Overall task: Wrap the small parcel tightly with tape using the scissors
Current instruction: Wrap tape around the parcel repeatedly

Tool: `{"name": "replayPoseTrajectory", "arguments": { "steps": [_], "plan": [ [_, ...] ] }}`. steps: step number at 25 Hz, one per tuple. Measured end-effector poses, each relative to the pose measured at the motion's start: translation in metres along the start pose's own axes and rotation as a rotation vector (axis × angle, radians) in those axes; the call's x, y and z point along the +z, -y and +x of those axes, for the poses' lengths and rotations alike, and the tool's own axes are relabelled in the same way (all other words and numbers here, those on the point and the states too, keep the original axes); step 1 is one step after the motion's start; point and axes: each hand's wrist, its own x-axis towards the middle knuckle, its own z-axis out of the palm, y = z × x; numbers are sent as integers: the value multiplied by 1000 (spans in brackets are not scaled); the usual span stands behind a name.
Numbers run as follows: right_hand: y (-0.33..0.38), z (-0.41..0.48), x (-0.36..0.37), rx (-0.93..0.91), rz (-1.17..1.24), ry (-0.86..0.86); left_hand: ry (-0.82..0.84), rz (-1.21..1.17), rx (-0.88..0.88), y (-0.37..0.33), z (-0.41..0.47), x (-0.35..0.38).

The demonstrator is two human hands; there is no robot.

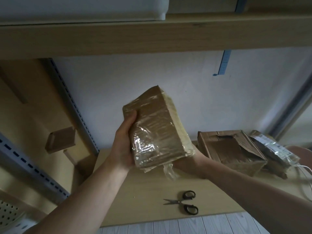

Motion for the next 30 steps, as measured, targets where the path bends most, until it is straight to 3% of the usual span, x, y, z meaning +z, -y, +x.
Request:
{"name": "replayPoseTrajectory", "arguments": {
  "steps": [4, 7, 12, 16, 20, 23, 27, 30],
  "plan": [
    [10, -3, 5, 0, -98, -89, -32, -40, 32, -9, 6, -3],
    [15, -8, -1, -57, -139, -26, -43, -88, 56, -21, 13, -20],
    [31, -16, -2, 20, -225, -23, -154, -59, -5, -26, 23, -48],
    [50, -30, 1, -36, -98, -56, -264, -96, -16, -34, 26, -58],
    [55, -41, 10, -31, -184, -82, -373, 72, -30, -33, 23, -53],
    [47, -41, 7, 3, -267, -109, -360, 128, -118, -32, 22, -52],
    [42, -47, 3, 9, -205, -169, -368, 168, -192, -28, 21, -62],
    [47, -50, 7, -12, -15, -232, -358, 191, -208, -24, 18, -63]
  ]
}}
